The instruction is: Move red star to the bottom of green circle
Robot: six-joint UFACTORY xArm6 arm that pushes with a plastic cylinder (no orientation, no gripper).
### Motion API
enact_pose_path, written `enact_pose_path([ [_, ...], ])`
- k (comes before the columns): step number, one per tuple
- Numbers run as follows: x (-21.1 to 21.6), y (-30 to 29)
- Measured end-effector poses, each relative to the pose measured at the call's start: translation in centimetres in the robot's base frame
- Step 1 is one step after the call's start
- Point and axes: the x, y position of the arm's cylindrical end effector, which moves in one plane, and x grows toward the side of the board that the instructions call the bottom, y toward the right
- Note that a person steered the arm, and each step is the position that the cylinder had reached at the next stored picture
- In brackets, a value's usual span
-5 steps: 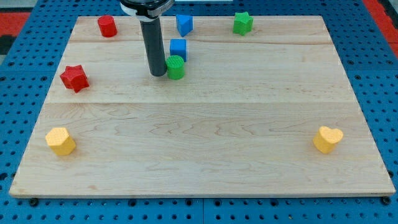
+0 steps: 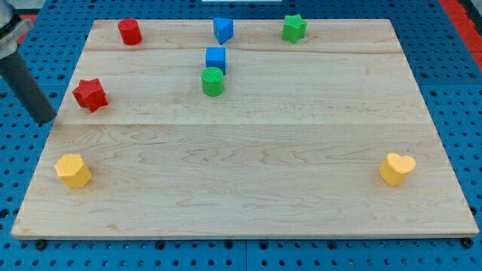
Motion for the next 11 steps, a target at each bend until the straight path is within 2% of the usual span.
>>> enact_pose_path([
  [2,-4.2,3.5],
  [5,-3.4,15.2],
  [7,-2.6,20.9],
  [10,-2.6,23.7],
  [11,-2.6,19.8],
])
